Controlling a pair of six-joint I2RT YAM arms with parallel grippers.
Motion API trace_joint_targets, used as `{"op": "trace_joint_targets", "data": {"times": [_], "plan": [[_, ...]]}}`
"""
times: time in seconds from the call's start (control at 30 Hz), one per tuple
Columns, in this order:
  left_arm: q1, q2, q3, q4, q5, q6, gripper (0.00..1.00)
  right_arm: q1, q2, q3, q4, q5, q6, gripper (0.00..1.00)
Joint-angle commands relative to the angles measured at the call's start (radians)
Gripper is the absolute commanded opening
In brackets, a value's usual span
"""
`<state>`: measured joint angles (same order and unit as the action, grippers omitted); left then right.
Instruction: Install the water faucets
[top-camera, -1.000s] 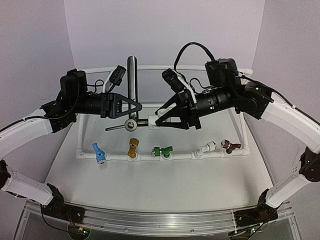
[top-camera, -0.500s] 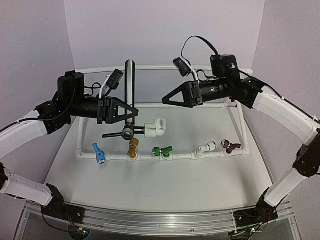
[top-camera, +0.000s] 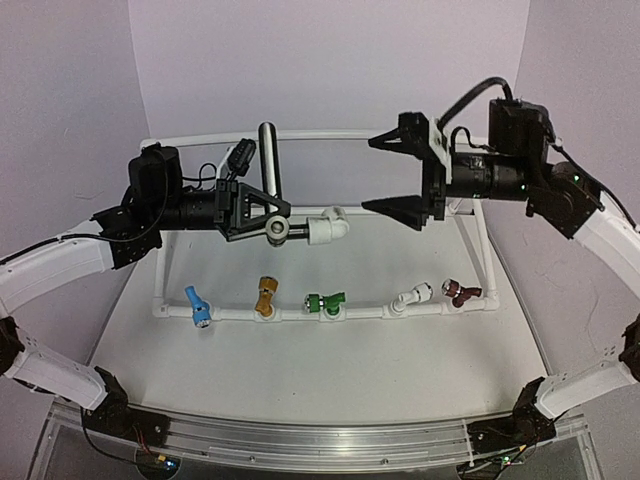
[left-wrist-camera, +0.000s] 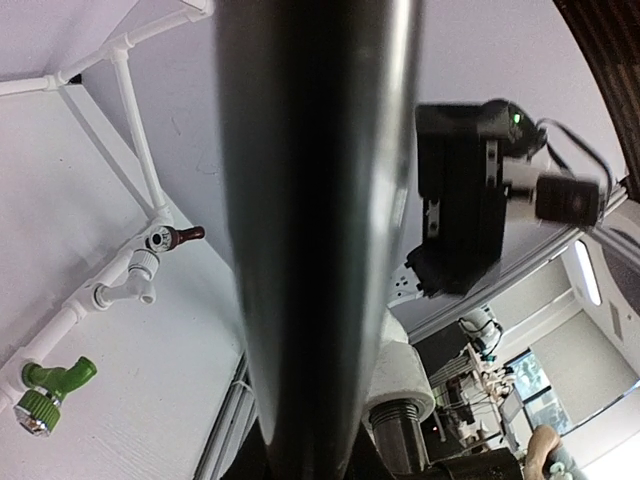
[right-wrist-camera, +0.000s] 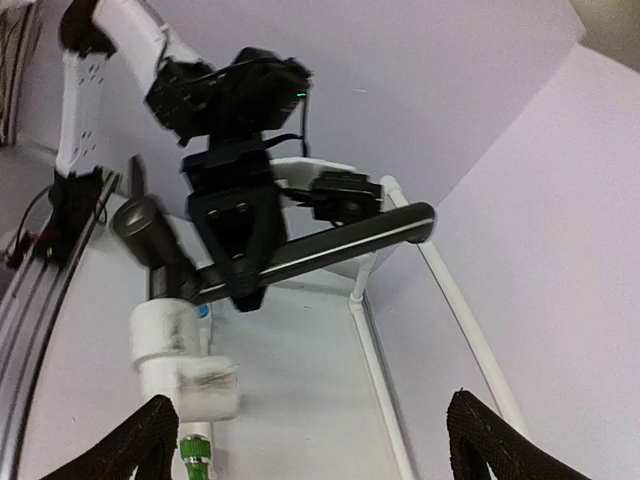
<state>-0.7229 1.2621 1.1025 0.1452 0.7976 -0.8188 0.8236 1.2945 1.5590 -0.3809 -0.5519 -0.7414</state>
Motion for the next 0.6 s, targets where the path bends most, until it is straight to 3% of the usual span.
{"op": "trace_joint_targets", "data": {"times": [0.0, 0.2, 0.43, 0.57], "plan": [[0.007, -0.021, -0.003, 0.255, -0.028, -0.199, 0.0, 0.085, -0.048, -0.109, 0.05, 0.101, -0.417, 0.9], [0.008, 0.022, -0.036, 0.419, 0.073, -0.314, 0.0, 0.165, -0.084, -0.211, 0.135, 0.123, -0.651, 0.9], [0.007, 0.06, -0.04, 0.482, 0.142, -0.37, 0.0, 0.208, -0.043, -0.221, 0.189, 0.134, -0.693, 0.82], [0.007, 0.048, -0.049, 0.494, 0.15, -0.329, 0.0, 0.217, -0.031, -0.215, 0.219, 0.142, -0.622, 0.61]]}}
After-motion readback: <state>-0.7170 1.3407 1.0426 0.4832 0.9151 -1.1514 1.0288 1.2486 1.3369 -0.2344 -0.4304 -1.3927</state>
